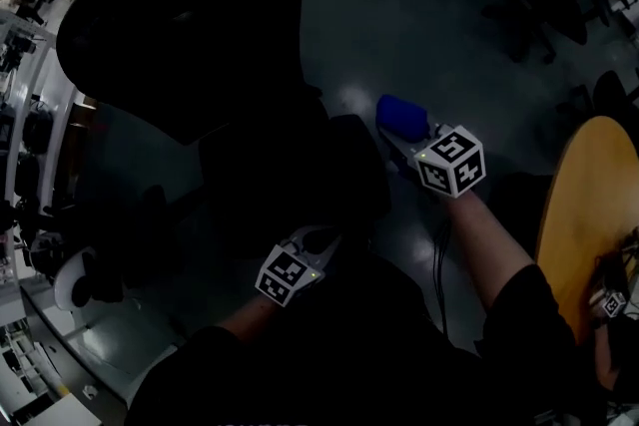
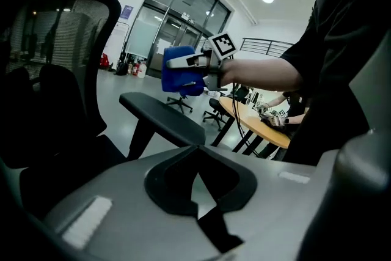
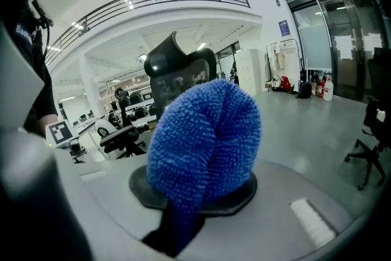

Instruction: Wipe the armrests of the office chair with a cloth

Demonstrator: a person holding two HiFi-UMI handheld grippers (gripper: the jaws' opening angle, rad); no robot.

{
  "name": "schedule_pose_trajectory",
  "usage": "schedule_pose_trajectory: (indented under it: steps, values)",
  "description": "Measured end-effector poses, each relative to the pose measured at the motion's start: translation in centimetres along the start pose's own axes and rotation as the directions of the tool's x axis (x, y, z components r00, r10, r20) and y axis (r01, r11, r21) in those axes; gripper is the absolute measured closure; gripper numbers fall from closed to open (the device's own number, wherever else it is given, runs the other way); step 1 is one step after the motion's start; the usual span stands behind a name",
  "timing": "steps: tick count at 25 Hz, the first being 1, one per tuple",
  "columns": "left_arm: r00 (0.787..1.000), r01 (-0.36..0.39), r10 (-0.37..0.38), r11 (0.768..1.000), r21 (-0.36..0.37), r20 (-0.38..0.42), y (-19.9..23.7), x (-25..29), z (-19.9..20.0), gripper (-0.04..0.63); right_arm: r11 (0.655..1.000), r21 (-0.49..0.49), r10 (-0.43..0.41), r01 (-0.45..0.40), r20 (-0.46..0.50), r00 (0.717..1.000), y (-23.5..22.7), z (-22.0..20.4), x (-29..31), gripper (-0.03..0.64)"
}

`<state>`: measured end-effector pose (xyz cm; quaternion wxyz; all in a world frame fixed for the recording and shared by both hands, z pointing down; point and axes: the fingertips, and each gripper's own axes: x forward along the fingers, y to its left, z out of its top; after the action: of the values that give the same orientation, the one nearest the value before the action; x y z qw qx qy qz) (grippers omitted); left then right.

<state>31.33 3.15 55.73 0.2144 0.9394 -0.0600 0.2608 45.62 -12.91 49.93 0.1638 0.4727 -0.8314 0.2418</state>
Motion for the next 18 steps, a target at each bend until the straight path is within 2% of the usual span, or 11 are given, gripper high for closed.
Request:
schedule_pose_trajectory:
  steps: [6, 10, 14, 18]
  values:
    - [1.000, 0.024, -0.025, 0.999, -0.044, -0.016, -1.2, 2.4, -0.7, 0.578, 0.997, -0.017, 0.077, -0.077, -0.038, 0.996, -2.5, 0.8, 4.3, 0.534]
    - [1.000, 0.000, -0.001, 0.997, -0.075, -0.013, -0.8, 3.1, -0.7, 0.578, 0.991, -0.017, 0.128, -0.130, -0.061, 0.990, -2.4, 1.0, 7.1, 0.534]
    - [1.000, -0.013, 0.013, 0.994, -0.105, -0.004, -0.5, 3.3, -0.6, 0.578, 0.986, -0.014, 0.166, -0.168, -0.102, 0.981, -1.7, 0.1, 9.5, 0.534]
    - [1.000, 0.001, -0.002, 0.995, -0.103, -0.012, -0.8, 3.8, -0.8, 0.578, 0.982, -0.028, 0.178, -0.185, -0.165, 0.970, -1.2, -1.7, 10.9, 0.534]
